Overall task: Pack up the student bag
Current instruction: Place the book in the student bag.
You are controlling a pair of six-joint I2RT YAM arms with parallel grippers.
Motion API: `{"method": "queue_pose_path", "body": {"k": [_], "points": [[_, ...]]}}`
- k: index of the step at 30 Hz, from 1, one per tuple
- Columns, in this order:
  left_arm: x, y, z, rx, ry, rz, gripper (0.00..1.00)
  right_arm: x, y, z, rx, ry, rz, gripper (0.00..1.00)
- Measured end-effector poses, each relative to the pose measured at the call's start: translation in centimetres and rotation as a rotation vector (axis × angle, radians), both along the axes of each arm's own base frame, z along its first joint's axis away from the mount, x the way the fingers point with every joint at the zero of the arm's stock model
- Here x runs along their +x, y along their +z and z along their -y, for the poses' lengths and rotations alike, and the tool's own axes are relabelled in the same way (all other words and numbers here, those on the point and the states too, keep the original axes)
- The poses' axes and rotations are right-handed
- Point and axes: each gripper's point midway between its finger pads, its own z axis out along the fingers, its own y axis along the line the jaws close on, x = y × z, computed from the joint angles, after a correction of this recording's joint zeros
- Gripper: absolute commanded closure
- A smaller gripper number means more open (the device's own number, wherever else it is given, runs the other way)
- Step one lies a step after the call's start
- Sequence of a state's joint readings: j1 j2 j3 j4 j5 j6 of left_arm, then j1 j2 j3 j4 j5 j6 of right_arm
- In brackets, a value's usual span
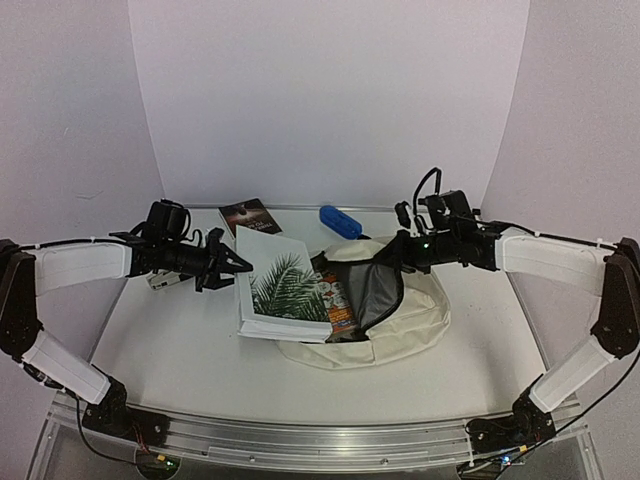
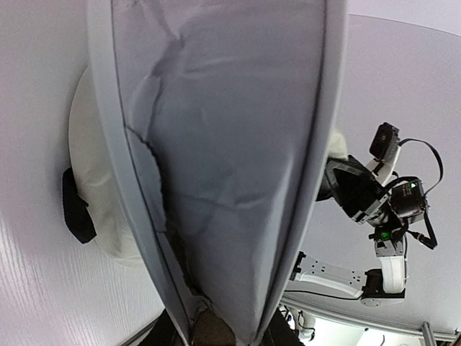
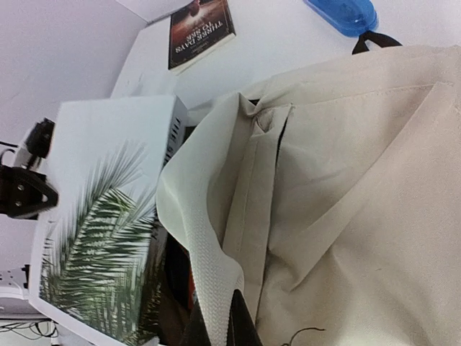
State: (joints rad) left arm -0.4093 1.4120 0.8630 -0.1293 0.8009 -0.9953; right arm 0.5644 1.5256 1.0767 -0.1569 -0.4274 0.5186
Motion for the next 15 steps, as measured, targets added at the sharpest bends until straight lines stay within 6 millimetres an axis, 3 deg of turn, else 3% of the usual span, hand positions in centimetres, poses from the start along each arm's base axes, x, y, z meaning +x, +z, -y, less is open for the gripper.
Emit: {"method": "queue_pose_path", "body": {"k": [7, 15], "points": [[-0.4, 0.1, 0.9, -0.039, -0.012, -0.009, 0.79, 0.5, 4.0, -0.7, 0.137, -0.039, 0.048, 1.0], [-0.1, -2.5, 4.1, -0.052, -0.07, -0.054, 0.8, 0.0, 5.3, -0.9, 0.194, -0.035, 0.056, 1.0]]}}
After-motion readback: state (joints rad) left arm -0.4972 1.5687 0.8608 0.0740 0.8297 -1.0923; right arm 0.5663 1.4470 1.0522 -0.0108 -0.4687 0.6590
